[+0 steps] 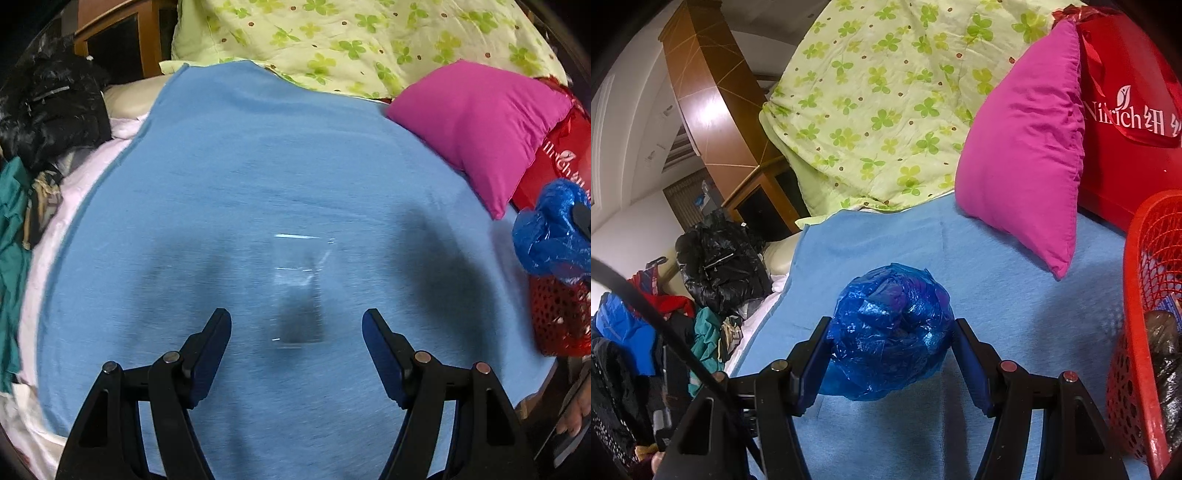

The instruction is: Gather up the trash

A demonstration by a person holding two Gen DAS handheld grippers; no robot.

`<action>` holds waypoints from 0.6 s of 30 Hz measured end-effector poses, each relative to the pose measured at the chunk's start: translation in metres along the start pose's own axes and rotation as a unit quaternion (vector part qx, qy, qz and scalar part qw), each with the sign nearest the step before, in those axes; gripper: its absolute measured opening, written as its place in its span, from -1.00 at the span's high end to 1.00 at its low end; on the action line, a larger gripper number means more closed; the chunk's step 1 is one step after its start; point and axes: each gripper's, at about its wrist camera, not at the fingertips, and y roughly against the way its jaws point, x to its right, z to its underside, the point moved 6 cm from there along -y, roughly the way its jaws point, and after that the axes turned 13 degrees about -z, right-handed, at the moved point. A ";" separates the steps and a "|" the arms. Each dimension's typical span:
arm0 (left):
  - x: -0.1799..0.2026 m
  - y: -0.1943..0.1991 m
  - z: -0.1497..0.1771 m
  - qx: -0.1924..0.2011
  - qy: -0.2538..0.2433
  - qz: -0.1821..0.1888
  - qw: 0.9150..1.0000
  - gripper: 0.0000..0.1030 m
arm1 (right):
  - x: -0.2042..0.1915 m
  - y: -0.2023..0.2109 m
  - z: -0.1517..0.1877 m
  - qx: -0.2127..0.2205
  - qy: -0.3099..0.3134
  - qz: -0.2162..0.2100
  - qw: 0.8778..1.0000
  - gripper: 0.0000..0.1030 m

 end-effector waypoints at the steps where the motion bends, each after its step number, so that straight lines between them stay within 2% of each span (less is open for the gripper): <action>1: 0.002 -0.002 0.000 0.000 0.001 0.005 1.000 -0.44 | 0.001 0.001 -0.001 0.001 -0.001 0.000 1.000 -0.32; 4: 0.011 -0.012 0.000 -0.009 0.000 0.001 1.000 -0.45 | 0.001 0.004 -0.001 0.005 -0.003 -0.001 1.000 -0.32; 9: 0.006 -0.023 0.005 -0.027 0.029 0.009 0.999 -0.43 | 0.000 0.008 -0.002 0.008 0.003 -0.001 1.000 -0.32; 10: 0.005 -0.023 0.008 -0.027 0.036 0.015 0.999 -0.37 | 0.000 0.008 -0.002 0.009 0.003 -0.001 1.000 -0.32; 11: 0.003 -0.025 0.008 -0.028 0.042 0.021 0.998 -0.15 | 0.001 0.009 -0.002 0.011 0.003 -0.001 1.000 -0.32; 13: 0.002 -0.025 0.009 -0.031 0.044 0.027 0.998 -0.09 | 0.000 0.010 -0.002 0.012 0.004 0.000 1.000 -0.32; 18: 0.001 -0.007 0.004 0.000 0.038 0.022 0.999 -0.07 | 0.000 0.018 -0.003 0.019 0.021 0.011 1.000 -0.32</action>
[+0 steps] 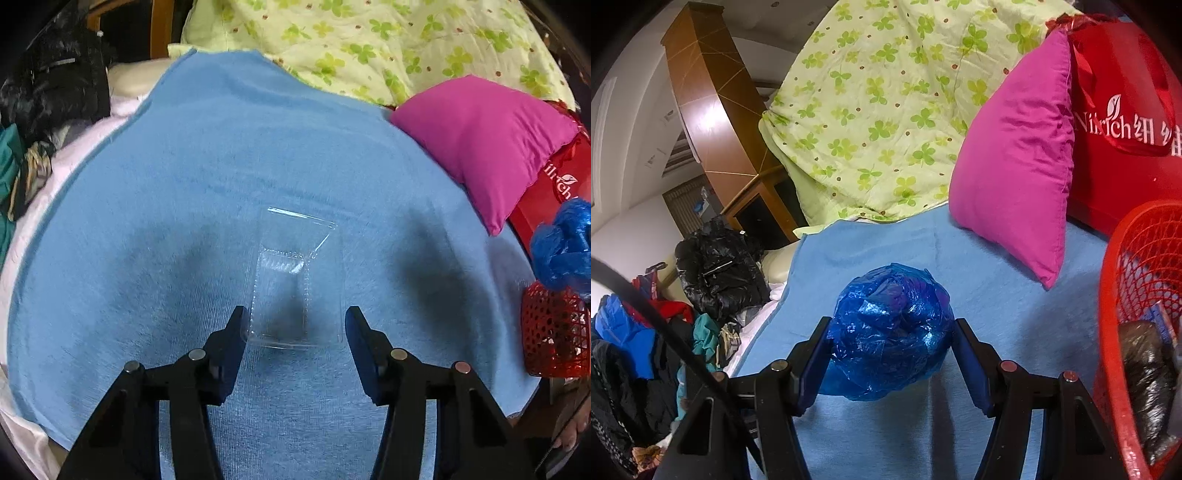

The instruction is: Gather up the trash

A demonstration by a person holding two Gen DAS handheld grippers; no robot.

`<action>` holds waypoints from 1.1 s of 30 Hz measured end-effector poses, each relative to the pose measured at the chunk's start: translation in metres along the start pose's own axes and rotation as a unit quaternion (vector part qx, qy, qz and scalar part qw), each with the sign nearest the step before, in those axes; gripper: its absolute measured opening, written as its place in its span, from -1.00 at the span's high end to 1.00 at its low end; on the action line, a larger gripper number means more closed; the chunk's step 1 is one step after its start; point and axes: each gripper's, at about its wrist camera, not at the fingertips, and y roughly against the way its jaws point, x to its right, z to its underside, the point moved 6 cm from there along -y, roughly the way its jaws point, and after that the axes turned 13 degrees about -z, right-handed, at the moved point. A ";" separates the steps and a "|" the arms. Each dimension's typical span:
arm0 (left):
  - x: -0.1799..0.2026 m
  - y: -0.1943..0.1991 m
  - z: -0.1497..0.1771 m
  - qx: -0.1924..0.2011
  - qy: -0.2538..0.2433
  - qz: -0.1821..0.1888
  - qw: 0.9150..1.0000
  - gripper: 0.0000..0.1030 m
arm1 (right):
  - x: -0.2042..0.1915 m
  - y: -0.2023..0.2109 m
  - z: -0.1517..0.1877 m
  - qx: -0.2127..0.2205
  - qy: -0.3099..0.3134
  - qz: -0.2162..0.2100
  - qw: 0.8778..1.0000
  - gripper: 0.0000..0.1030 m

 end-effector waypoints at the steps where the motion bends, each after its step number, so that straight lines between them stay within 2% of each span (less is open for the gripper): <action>1: 0.002 0.005 -0.001 0.007 -0.002 -0.001 1.000 -0.07 | 0.000 0.002 -0.001 0.002 0.005 0.002 1.000 -0.32; 8: 0.033 0.056 -0.013 0.077 -0.046 -0.018 0.996 -0.08 | -0.006 0.034 -0.008 0.036 0.056 0.017 0.998 -0.32; 16: 0.080 0.121 -0.021 0.157 -0.100 -0.028 0.982 -0.08 | 0.000 0.104 -0.019 0.112 0.097 0.052 0.988 -0.32; 23: 0.124 0.165 -0.029 0.209 -0.133 -0.021 0.969 -0.08 | 0.020 0.154 -0.022 0.164 0.073 0.076 0.981 -0.32; 33: 0.177 0.202 -0.022 0.245 -0.168 0.003 0.955 -0.08 | 0.047 0.213 -0.024 0.229 0.030 0.108 0.967 -0.32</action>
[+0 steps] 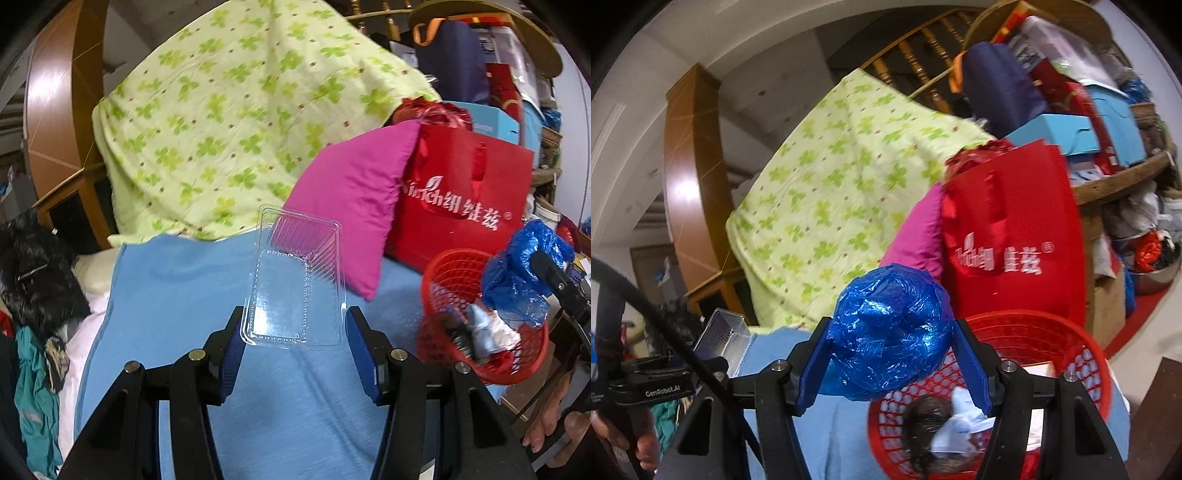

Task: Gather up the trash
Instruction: 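Carry the clear tray over the red basket with the left tool while the right carries the blue bag there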

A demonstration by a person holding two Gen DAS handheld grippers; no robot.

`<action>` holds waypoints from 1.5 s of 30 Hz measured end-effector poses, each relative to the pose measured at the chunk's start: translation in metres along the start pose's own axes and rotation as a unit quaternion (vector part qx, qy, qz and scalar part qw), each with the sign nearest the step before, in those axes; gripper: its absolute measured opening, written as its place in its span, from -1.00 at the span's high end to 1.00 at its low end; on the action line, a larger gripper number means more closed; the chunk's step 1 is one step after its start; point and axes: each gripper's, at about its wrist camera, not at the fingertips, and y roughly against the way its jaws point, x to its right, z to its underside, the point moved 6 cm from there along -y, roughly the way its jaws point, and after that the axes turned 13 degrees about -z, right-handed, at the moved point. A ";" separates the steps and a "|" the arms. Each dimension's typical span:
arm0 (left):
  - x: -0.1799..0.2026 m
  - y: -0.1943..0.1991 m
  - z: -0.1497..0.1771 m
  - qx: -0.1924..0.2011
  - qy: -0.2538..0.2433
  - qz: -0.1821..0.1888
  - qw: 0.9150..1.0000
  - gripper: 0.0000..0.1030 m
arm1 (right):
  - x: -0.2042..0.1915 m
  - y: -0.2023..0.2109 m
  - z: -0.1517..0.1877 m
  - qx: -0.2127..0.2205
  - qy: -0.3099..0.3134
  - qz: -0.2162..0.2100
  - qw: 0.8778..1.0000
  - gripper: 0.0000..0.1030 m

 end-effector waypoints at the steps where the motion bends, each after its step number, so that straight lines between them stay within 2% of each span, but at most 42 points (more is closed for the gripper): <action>1: 0.004 0.002 -0.002 0.003 -0.002 0.003 1.000 -0.08 | 0.003 0.002 -0.001 0.004 -0.004 0.003 1.000 -0.32; 9: 0.046 0.019 -0.012 0.024 -0.028 0.019 0.999 -0.08 | 0.036 0.021 -0.012 0.028 -0.043 0.025 0.998 -0.32; 27: 0.109 0.029 -0.014 0.032 -0.071 0.050 0.996 -0.08 | 0.081 0.045 -0.019 0.056 -0.108 0.041 0.992 -0.32; 37: 0.131 0.027 -0.012 0.030 -0.085 0.064 0.994 -0.09 | 0.085 0.041 -0.018 0.047 -0.116 0.044 0.991 -0.32; 45: 0.144 0.020 -0.009 0.022 -0.086 0.074 0.993 -0.09 | 0.088 0.031 -0.010 0.017 -0.114 0.063 0.991 -0.32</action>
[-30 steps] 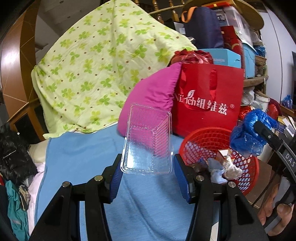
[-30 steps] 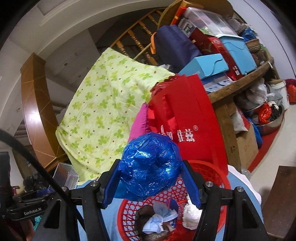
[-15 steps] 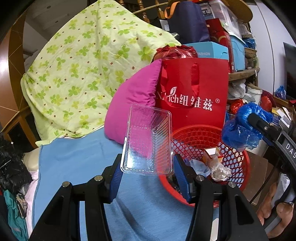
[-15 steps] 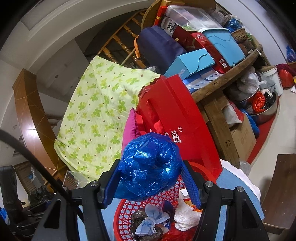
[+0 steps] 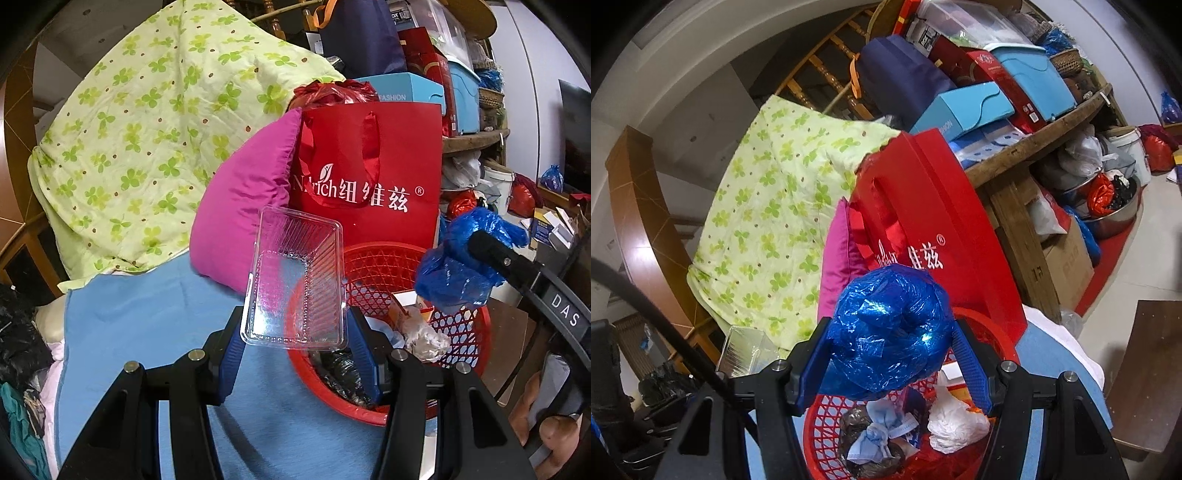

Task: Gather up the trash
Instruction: 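Carry the clear tray over the red basket with the left tool while the right carries the blue bag there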

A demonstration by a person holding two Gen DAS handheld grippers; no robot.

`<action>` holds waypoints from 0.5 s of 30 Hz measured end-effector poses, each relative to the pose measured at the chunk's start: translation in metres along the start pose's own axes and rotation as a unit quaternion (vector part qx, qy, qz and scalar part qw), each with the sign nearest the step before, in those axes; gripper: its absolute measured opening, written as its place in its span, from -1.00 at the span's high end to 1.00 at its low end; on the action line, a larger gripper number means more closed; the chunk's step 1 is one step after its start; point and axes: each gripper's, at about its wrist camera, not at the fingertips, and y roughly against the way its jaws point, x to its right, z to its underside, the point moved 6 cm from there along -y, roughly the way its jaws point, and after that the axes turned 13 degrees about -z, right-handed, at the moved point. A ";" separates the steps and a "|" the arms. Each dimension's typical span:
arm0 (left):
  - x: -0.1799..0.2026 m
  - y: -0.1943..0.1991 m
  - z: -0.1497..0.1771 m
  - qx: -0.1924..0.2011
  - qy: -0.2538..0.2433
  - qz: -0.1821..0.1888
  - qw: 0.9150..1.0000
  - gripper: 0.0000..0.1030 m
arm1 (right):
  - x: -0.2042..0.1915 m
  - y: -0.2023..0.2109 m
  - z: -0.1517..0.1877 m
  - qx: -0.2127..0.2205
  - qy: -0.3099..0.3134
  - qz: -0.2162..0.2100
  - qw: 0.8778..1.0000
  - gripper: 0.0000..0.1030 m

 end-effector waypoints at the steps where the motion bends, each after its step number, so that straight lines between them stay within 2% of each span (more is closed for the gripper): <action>1: 0.001 -0.001 0.001 -0.001 0.000 0.002 1.000 -0.09 | 0.000 0.000 0.000 -0.001 0.002 0.001 1.000 -0.32; 15: 0.010 -0.016 0.009 -0.009 -0.001 0.025 1.000 -0.09 | -0.002 -0.004 0.002 -0.006 0.010 0.001 1.000 -0.32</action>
